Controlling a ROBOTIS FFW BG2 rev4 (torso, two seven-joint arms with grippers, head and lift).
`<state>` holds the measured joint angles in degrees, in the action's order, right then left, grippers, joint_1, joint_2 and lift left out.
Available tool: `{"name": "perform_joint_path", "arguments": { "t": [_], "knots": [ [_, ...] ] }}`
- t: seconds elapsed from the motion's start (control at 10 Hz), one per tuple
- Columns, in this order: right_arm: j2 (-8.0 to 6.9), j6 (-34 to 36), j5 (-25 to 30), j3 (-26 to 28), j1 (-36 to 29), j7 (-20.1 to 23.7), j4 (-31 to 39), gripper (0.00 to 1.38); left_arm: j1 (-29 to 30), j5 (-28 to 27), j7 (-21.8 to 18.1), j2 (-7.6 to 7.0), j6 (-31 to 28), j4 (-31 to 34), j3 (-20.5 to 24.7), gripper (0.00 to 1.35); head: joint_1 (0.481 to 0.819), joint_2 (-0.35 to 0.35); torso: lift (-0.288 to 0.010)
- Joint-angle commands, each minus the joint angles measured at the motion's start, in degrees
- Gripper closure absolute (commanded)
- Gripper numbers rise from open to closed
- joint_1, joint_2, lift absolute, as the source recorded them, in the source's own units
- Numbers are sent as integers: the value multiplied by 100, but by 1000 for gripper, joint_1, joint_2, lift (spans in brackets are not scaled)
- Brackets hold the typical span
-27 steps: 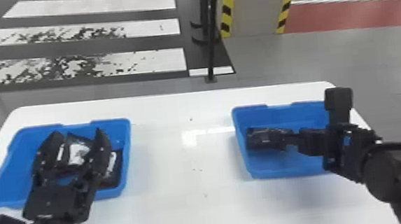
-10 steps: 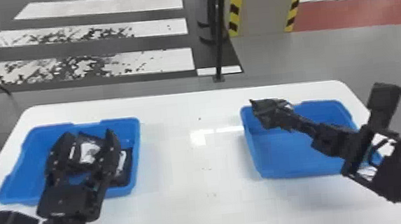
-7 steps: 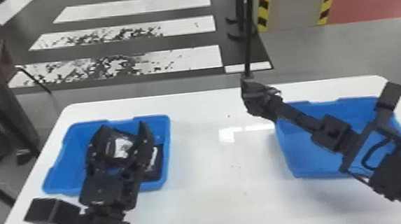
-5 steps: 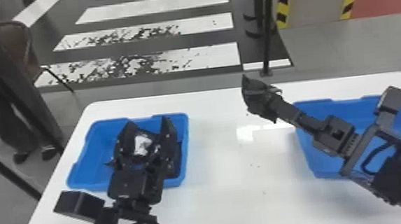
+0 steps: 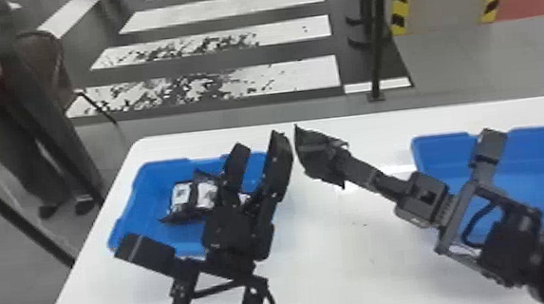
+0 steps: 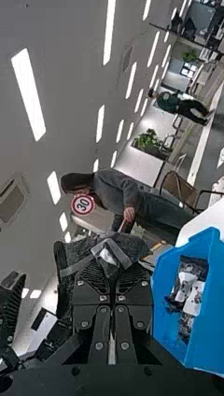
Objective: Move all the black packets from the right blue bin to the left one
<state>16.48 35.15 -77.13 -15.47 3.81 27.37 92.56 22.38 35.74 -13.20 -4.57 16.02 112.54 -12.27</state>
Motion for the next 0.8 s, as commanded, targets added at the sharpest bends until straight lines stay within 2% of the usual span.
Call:
{"name": "perform_joint_path", "arguments": {
  "t": [0.0,0.2,0.4,0.5,0.6,0.7],
  "knots": [
    [13,0,-68,-213,112,-21,-52,1141,-58,-9,-16,-53,-224,31,-133,354,695,153,-140],
    [13,0,-182,-441,210,-56,-94,1141,-58,-89,-16,-53,-674,31,-87,358,695,148,-140],
    [22,0,-239,-613,295,-74,-108,1141,-72,-192,-16,-53,-871,31,-64,360,695,154,-140],
    [31,0,-285,-727,309,-74,-108,1141,-86,-329,-7,-53,-927,31,-19,492,695,156,-140],
    [40,0,-308,-784,309,-74,-108,1141,-44,-580,2,-53,-1040,158,96,1012,695,162,-140],
    [40,0,-331,-795,309,-74,-136,1141,12,-797,28,-53,-1532,439,233,1185,695,175,-140]
  ]
}}
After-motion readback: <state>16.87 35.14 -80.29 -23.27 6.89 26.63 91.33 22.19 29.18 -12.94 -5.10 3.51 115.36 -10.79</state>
